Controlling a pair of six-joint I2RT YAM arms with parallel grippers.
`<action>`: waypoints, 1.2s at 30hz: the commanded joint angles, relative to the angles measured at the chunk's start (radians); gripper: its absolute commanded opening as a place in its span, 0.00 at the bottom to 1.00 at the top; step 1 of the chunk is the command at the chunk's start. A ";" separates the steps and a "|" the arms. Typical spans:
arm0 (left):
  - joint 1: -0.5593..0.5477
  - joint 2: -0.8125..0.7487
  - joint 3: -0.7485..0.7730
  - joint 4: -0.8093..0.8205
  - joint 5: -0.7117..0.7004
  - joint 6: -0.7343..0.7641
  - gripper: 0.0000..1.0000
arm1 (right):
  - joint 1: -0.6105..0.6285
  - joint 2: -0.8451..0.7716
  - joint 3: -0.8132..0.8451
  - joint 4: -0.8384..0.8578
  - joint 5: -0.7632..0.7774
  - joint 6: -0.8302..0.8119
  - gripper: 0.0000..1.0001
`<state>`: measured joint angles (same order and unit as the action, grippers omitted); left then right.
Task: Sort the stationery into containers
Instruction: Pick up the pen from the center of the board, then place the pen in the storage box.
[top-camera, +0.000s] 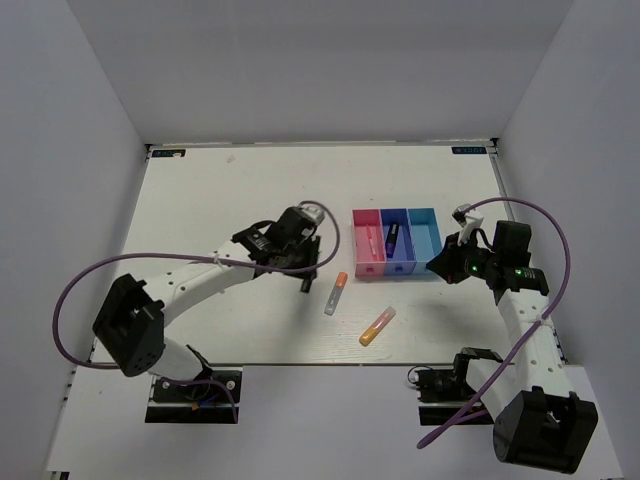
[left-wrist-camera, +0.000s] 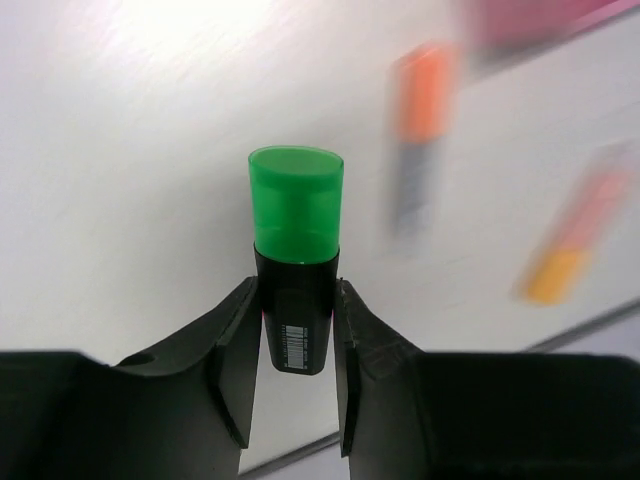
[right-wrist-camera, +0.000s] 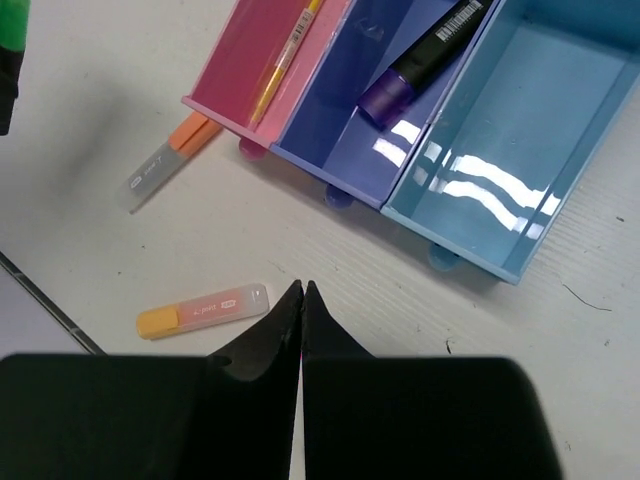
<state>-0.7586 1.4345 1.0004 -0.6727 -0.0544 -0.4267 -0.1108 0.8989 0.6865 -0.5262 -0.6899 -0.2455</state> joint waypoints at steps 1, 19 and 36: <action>-0.065 0.065 0.143 0.236 0.105 -0.081 0.02 | -0.001 -0.002 0.030 0.005 0.004 -0.008 0.00; -0.096 0.707 0.854 0.469 0.145 -0.294 0.20 | -0.003 -0.035 0.031 0.018 0.049 0.009 0.12; -0.085 0.735 0.853 0.456 0.174 -0.340 0.53 | -0.004 -0.034 0.039 0.009 0.061 0.008 0.68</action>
<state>-0.8463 2.2066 1.8400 -0.2169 0.0975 -0.7605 -0.1112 0.8761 0.6865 -0.5240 -0.6308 -0.2394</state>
